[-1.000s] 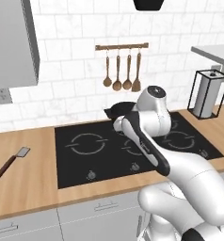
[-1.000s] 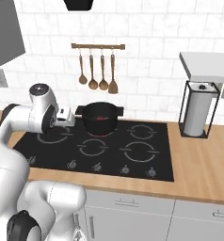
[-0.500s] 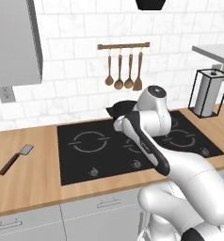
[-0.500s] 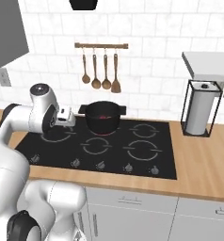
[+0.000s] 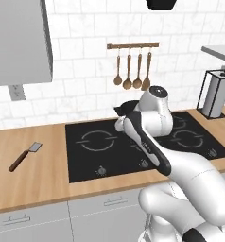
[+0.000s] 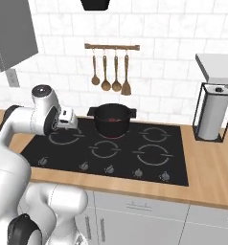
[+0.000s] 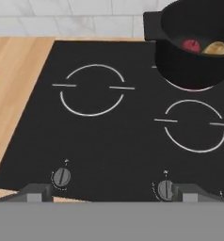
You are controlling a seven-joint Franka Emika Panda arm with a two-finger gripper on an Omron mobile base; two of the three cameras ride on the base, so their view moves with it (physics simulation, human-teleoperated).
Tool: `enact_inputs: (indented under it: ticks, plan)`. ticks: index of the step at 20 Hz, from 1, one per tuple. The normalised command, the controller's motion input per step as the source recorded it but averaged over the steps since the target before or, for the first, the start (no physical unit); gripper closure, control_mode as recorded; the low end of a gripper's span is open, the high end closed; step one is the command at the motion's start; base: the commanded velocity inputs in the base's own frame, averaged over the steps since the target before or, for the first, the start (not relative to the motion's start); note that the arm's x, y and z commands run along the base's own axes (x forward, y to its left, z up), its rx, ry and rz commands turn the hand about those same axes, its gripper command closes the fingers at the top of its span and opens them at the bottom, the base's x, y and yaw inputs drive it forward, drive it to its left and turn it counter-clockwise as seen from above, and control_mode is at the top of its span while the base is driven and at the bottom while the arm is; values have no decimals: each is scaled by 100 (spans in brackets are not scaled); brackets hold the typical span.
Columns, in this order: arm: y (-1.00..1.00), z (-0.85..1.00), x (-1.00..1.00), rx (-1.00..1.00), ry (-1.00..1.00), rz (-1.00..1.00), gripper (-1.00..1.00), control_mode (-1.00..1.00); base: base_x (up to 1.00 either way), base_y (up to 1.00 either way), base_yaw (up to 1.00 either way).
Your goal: Put the onion and tomato in the pot. Retrieve the spatula and lightly stir the vegetables in the pot.
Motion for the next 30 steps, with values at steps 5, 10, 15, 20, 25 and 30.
enact_inputs:
  ticks: [5, 10, 15, 20, 25, 30]
  plan:
    - [0, 0, 0, 0, 0, 0, -100, 100, 0, 39, 8]
    - [0, 0, 0, 0, 0, 0, -100, 100, 9, 48, 1]
    - [0, 0, 0, 0, 0, 0, -100, 100, 7, 35, 0]
    - [0, 0, 0, 0, 0, 0, -100, 100, 2, 23, 0]
    - [42, -1, 6, 6, 1, 1, -100, -100, 0, 0, 0]
    - [100, -15, 7, 0, 13, 20, -100, -100, 0, 0, 0]
